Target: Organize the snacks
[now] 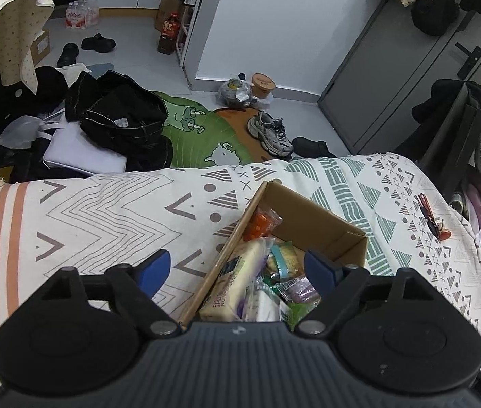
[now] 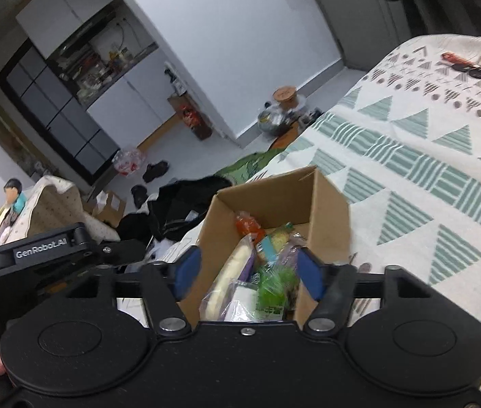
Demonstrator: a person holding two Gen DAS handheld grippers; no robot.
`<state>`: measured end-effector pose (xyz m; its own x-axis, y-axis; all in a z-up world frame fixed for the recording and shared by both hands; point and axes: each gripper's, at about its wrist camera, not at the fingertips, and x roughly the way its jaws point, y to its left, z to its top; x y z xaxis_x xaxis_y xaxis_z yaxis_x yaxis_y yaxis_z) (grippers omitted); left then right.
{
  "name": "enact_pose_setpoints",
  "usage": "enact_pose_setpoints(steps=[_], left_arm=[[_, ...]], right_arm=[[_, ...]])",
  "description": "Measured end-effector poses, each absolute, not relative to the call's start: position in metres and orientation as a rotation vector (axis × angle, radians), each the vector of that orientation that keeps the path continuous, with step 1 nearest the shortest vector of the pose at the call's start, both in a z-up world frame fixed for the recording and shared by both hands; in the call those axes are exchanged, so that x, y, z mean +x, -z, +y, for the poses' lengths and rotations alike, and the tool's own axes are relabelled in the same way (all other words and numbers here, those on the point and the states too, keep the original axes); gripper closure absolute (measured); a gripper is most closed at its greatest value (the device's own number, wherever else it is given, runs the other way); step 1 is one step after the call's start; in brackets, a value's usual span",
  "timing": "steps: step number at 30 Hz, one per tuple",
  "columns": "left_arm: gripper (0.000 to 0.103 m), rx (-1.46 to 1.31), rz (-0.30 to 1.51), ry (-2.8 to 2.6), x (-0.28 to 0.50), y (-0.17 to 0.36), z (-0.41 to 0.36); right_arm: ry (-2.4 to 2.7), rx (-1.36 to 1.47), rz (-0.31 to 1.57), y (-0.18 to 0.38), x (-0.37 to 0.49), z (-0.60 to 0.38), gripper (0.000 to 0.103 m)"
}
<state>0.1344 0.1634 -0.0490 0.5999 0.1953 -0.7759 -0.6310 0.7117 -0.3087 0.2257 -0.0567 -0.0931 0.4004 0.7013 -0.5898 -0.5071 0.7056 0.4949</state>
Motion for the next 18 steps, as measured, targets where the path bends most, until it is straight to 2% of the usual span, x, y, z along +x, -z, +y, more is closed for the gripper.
enact_pose_setpoints(steps=[5, 14, 16, 18], left_arm=[[0.011, -0.561, 0.811, -0.482, 0.13, 0.045, 0.157], [0.011, -0.515, 0.846, -0.418, 0.131, 0.04, 0.138], [0.011, -0.511, 0.856, -0.397, 0.132, 0.039, 0.133], [0.011, -0.499, 0.858, -0.379, 0.132, 0.037, 0.128]], right_arm=[[-0.755, 0.276, 0.871, 0.089, 0.218, -0.08, 0.04], [-0.67, 0.264, 0.85, 0.084, 0.209, -0.103, 0.039], [-0.652, 0.266, 0.839, 0.081, 0.205, -0.109, 0.035], [-0.631, 0.263, 0.823, 0.077, 0.201, -0.116, 0.026]])
